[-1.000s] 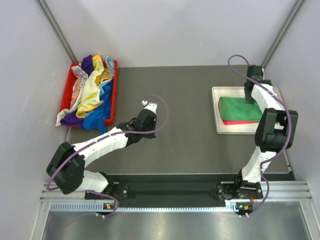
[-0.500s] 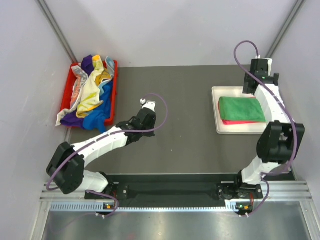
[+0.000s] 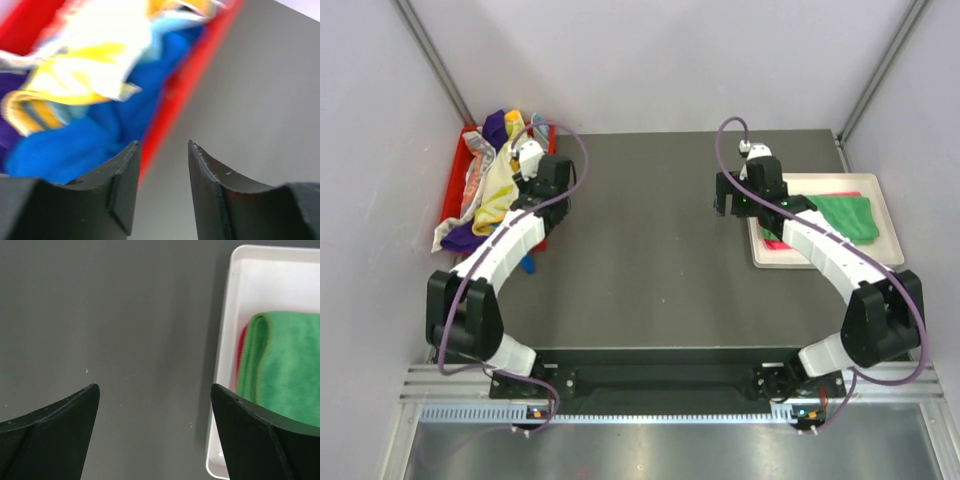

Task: Fold and stack the towels
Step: Grab crumpled towel

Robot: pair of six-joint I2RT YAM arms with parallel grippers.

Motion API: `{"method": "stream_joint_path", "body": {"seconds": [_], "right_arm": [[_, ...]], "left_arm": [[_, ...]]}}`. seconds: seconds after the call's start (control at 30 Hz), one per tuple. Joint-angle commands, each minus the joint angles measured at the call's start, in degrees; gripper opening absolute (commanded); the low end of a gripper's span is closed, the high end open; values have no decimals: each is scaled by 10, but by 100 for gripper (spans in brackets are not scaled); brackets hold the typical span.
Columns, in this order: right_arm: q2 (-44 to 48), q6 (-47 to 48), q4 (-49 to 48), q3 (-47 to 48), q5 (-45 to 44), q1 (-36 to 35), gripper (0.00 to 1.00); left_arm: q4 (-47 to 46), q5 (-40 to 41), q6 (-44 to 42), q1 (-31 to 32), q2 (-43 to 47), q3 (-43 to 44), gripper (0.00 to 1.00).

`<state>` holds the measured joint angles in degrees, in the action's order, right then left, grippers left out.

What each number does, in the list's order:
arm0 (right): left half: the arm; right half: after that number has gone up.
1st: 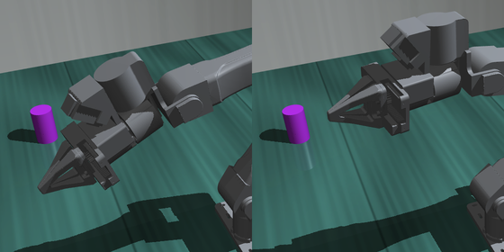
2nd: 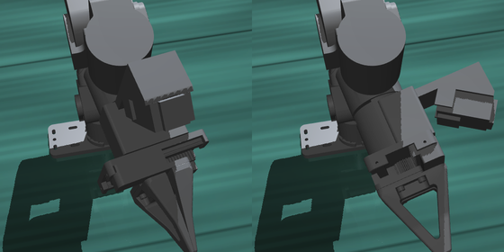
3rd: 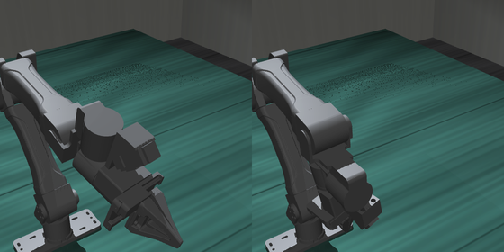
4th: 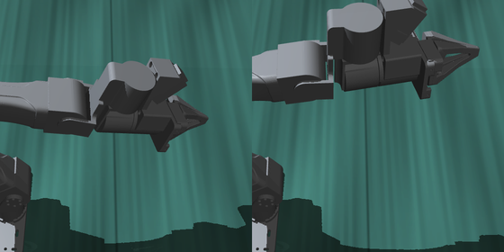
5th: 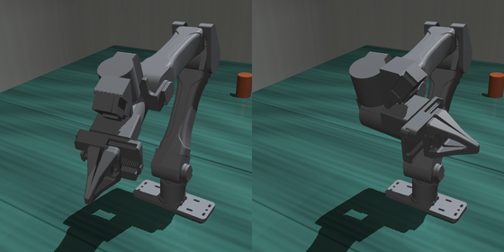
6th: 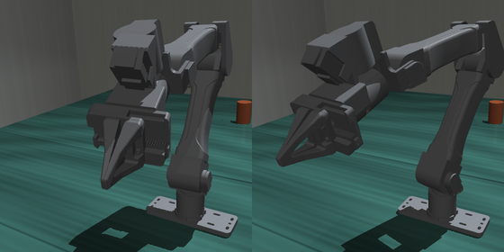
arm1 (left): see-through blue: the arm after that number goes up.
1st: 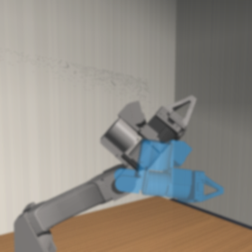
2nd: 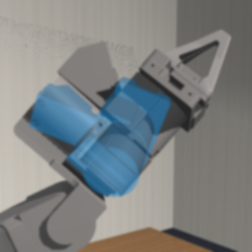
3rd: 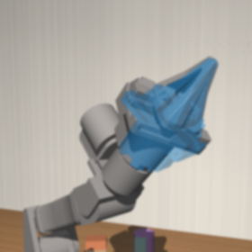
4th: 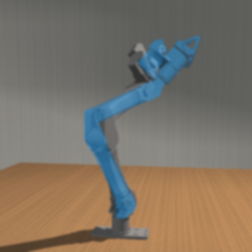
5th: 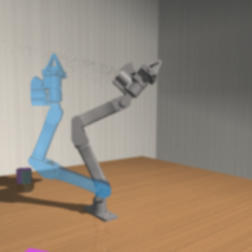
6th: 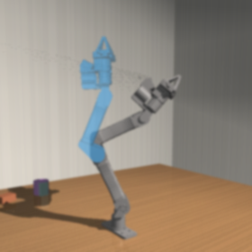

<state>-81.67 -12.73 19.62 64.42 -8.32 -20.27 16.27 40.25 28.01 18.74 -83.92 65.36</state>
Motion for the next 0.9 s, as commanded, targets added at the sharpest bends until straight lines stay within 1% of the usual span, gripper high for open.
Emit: {"method": "stream_joint_path", "body": {"seconds": [0.0, 0.03, 0.07, 0.1, 0.13, 0.17, 0.33, 0.53, 0.77, 0.8, 0.87], "right_arm": [[-16, -27, -79, -4, 69, -13, 91], [-21, -27, -83, -6, 75, -16, 91], [-29, -25, -86, -6, 80, -18, 91], [-33, -24, -89, -6, 81, -20, 91], [-36, -24, -90, -7, 81, -21, 91], [-38, -24, -92, -10, 101, -21, 92], [-29, -26, -111, -32, 117, -23, 91], [-14, -29, -121, -45, 124, -26, 91], [-17, -31, -124, -47, 126, -37, 91], [-18, -30, -124, -47, 126, -39, 91], [-17, -29, -124, -46, 125, -41, 91]], "left_arm": [[-40, 69, 12, -49, -40, 31, 49], [-45, 73, 18, -62, -50, 44, 50], [-43, 76, 30, -82, -75, 55, 54], [-28, 93, 36, -90, -90, 68, 54], [-27, 95, 41, -96, -102, 91, 55], [-35, 96, 29, -106, -123, 98, 55], [-34, 124, 9, -128, -196, 149, 56], [-27, 120, 4, -151, -237, 162, 56], [-40, 91, -15, -165, -259, 162, 56], [-47, 86, -16, -165, -258, 156, 55], [-55, 79, -23, -166, -257, 152, 50]]}}
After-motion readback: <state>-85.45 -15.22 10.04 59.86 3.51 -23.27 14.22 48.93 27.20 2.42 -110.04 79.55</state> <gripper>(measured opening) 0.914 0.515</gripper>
